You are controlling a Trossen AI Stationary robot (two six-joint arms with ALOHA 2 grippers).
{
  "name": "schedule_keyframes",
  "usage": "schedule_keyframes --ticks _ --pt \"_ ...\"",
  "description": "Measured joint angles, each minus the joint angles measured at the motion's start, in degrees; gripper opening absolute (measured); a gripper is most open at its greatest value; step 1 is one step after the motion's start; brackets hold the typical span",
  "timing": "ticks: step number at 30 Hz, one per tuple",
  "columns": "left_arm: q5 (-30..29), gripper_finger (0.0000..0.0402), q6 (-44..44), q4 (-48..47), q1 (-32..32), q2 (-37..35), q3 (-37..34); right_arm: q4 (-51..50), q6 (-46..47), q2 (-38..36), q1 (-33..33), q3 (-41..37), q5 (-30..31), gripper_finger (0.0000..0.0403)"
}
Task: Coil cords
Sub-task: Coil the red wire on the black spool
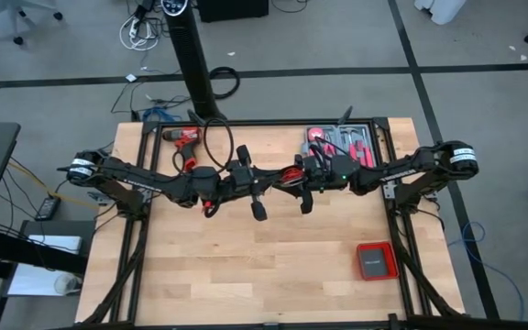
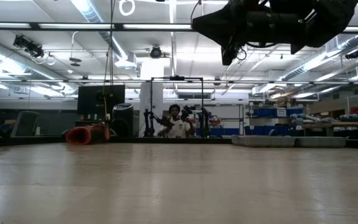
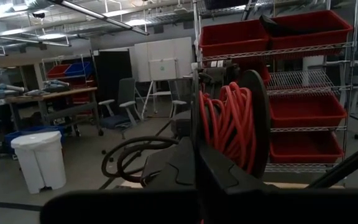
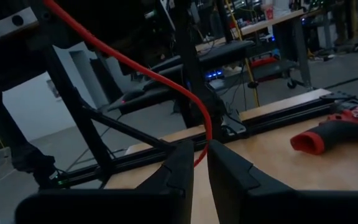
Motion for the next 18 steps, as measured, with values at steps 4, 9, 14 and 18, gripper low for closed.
schedule_keyframes --ticks 4,9,14,18 --pt "0.00 0.0000 0.00 0.00 0.00 0.00 0.00 -0.01 -0.79 0.00 0.57 0.00 1.23 0.0048" --pt "0.00 0.0000 0.00 -0.01 0.00 0.00 0.00 0.00 -0.83 0.00 0.57 0.00 1.78 0.0048" --pt "0.00 0.0000 0.00 -0.02 0.01 0.00 0.00 0.41 -0.96 0.58 0.61 0.13 2.82 0.0048" --pt "-0.05 0.0000 0.33 -0.17 0.11 0.00 0.00 1.36 -1.40 3.87 0.62 1.48 2.66 0.0048"
